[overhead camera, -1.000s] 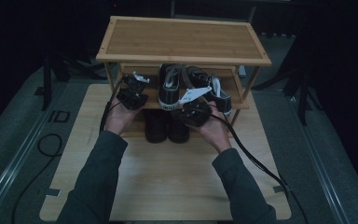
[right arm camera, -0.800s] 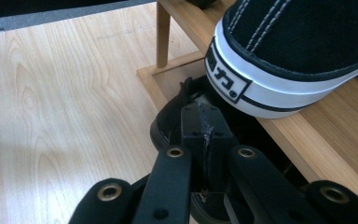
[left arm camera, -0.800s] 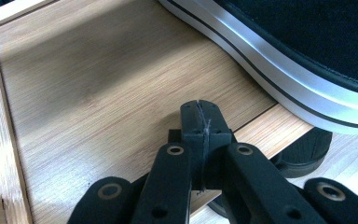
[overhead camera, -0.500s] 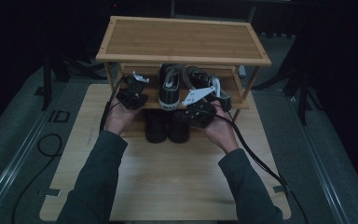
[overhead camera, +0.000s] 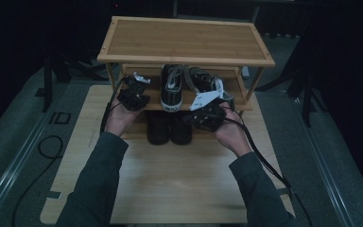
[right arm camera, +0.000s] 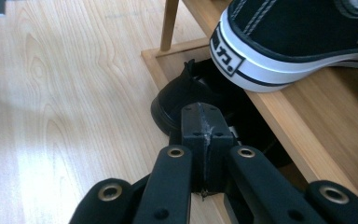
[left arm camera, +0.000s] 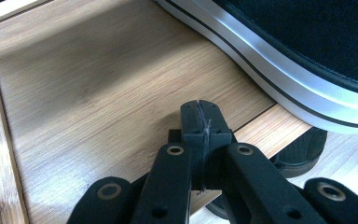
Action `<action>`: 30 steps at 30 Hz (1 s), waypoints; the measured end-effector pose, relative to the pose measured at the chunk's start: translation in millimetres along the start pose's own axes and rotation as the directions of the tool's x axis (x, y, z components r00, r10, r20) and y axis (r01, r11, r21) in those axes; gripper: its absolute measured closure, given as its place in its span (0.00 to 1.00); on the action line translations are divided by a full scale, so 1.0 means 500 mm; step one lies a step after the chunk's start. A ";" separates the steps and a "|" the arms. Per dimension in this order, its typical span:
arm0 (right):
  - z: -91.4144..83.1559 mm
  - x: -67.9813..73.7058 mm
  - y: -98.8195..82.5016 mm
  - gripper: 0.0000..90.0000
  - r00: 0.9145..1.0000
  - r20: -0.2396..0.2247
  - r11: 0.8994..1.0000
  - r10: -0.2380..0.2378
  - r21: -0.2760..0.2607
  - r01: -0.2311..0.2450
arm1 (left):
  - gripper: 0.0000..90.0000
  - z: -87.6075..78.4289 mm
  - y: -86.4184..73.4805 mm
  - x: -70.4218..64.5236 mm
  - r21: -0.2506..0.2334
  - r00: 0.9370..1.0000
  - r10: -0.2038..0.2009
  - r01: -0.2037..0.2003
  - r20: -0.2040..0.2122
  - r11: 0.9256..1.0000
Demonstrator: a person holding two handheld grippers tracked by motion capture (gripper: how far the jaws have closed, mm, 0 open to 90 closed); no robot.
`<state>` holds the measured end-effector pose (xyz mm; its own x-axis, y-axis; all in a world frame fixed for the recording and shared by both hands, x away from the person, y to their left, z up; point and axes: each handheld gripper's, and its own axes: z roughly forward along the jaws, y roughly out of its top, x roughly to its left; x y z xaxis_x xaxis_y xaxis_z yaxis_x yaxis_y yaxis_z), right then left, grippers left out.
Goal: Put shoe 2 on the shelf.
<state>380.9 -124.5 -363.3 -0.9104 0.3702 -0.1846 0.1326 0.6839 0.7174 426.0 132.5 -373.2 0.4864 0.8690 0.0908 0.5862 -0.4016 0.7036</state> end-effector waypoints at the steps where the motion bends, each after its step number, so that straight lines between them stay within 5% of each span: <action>1: -0.006 -0.002 -0.004 1.00 1.000 0.000 1.000 0.004 -0.004 -0.004 | 1.00 0.000 0.000 0.000 0.001 1.000 0.001 -0.001 0.001 1.000; 30: -0.109 -0.038 -0.124 1.00 0.995 0.040 0.996 0.087 -0.016 -0.087 | 1.00 0.000 0.000 0.000 0.002 1.000 0.003 -0.003 0.000 1.000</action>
<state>368.5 -208.1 -367.9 -0.8789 0.4535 -0.1480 0.2048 0.6390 0.7415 426.1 132.4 -373.1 0.4887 0.8675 0.0929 0.5855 -0.4050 0.7022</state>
